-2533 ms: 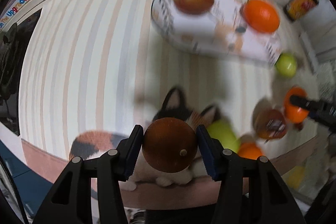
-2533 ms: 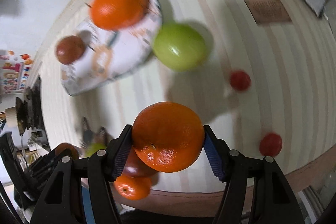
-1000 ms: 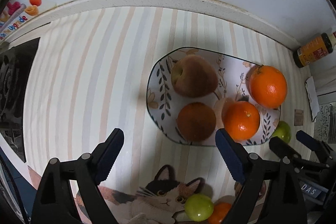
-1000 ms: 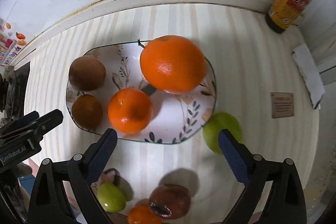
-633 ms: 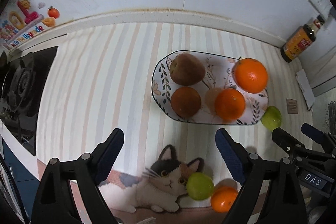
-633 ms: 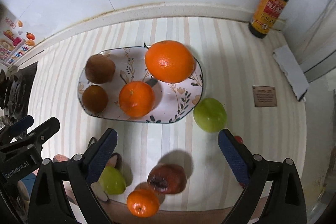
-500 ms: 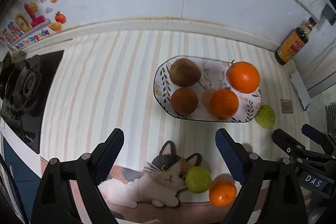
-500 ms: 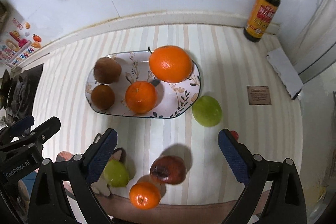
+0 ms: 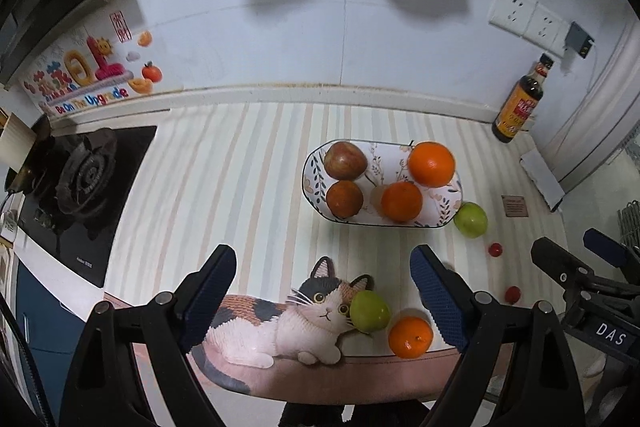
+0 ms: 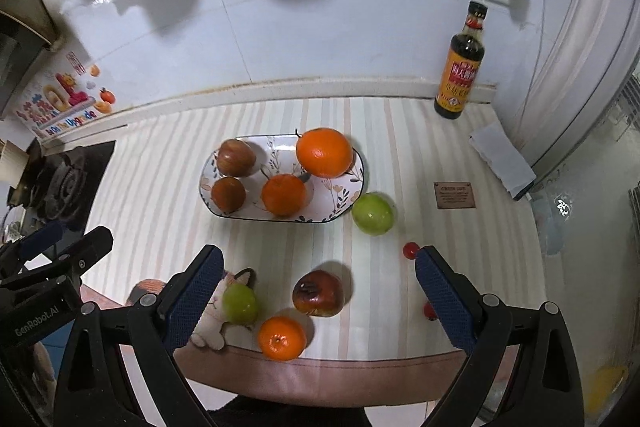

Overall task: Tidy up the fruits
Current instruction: 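Grasp the dark red apple with the right tool while the left tool grasps a green apple, then carry the dark red apple and green apple onto the plate and open both tools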

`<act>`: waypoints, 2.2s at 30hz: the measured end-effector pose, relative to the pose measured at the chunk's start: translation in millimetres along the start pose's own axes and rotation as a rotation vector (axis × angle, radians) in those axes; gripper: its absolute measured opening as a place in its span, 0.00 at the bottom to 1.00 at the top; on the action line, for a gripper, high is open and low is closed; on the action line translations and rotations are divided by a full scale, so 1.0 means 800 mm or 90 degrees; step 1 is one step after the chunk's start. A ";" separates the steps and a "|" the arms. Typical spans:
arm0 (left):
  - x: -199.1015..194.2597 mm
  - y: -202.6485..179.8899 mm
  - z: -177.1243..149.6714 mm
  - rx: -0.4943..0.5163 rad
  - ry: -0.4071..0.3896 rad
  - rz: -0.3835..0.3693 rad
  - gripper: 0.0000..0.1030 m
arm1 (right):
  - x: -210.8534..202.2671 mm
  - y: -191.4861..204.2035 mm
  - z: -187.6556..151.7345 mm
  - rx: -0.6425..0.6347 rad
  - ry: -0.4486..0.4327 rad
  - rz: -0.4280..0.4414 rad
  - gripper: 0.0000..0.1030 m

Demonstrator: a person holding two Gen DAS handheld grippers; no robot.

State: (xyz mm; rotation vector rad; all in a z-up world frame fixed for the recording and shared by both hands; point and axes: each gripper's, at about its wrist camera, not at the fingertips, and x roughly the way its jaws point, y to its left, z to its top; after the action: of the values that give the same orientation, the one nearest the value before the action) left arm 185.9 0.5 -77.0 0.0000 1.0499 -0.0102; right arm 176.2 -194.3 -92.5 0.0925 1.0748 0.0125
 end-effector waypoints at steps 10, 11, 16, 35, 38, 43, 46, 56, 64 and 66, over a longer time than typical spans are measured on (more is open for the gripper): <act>-0.023 0.004 -0.005 -0.008 -0.013 -0.003 0.87 | -0.041 -0.002 -0.007 0.021 -0.021 0.035 0.96; -0.019 0.005 -0.005 -0.012 -0.010 -0.002 0.87 | -0.038 -0.003 -0.007 0.024 -0.019 0.039 0.96; 0.001 0.006 -0.009 -0.022 0.017 -0.002 0.87 | -0.008 -0.013 -0.010 0.044 0.021 0.067 0.96; 0.235 -0.024 -0.072 -0.039 0.333 -0.060 0.98 | 0.254 -0.075 -0.078 0.201 0.300 0.161 0.80; 0.258 -0.023 -0.082 -0.062 0.371 -0.072 0.98 | 0.290 -0.079 -0.090 0.234 0.337 0.181 0.70; 0.280 -0.028 -0.094 -0.078 0.405 -0.092 0.98 | 0.313 -0.071 -0.096 0.239 0.335 0.218 0.68; 0.288 -0.034 -0.095 -0.081 0.410 -0.105 0.96 | 0.310 -0.065 -0.093 0.213 0.329 0.198 0.68; 0.290 -0.047 -0.095 -0.048 0.390 -0.116 0.49 | 0.302 -0.080 -0.091 0.201 0.331 0.168 0.68; 0.293 -0.043 -0.086 -0.033 0.370 -0.090 0.49 | 0.297 -0.084 -0.088 0.177 0.331 0.151 0.69; 0.294 -0.042 -0.087 -0.033 0.370 -0.088 0.48 | 0.298 -0.085 -0.084 0.178 0.325 0.151 0.69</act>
State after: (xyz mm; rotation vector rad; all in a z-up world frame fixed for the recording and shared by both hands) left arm 242.0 -34.7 -315.4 -0.1237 1.6301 -0.1143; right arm 228.2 -244.5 -338.7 0.4887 1.5666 0.1043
